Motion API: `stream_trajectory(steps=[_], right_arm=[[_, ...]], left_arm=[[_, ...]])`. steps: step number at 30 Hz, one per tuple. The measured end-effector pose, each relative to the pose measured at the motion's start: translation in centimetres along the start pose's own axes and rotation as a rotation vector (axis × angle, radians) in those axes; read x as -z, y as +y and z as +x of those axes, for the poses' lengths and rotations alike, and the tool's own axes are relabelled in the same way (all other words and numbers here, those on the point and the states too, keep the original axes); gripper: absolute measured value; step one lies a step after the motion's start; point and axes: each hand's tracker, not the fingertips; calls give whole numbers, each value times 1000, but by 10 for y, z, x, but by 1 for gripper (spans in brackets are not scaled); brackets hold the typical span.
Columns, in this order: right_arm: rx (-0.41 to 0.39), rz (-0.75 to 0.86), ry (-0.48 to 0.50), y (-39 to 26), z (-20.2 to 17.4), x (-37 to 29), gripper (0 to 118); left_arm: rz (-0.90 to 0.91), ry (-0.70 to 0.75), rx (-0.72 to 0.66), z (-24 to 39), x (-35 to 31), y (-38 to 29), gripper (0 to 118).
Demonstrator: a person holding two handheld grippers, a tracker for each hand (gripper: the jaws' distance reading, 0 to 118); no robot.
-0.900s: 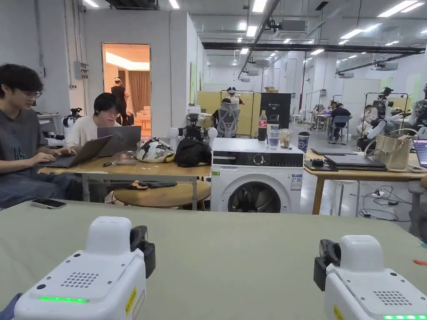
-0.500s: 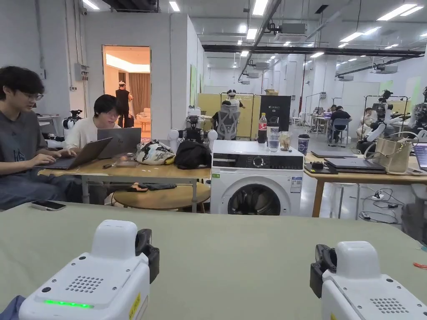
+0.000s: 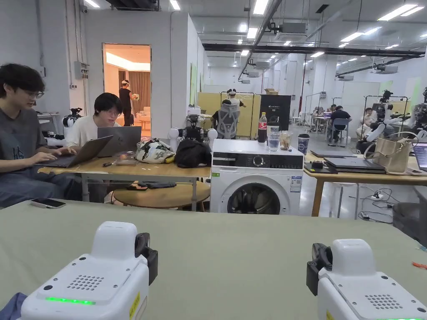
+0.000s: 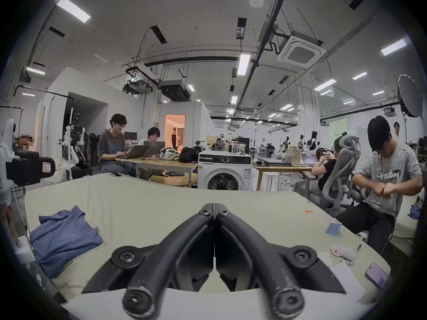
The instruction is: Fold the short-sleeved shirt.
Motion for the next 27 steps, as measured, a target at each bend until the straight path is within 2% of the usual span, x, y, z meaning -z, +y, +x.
stream_trajectory(steps=[4, 11, 21, 27], right_arm=[[5, 1, 13, 1, 0, 0, 0], [-37, 10, -3, 0, -6, 0, 0], [10, 9, 0, -1, -1, -1, 0], [2, 2, 0, -3, -1, -1, 0]], left_arm=[[6, 10, 4, -3, 0, 2, 0], [5, 21, 3, -5, 0, 1, 0], [21, 12, 11, -2, -2, 2, 0], [21, 10, 20, 1, -3, 1, 0]])
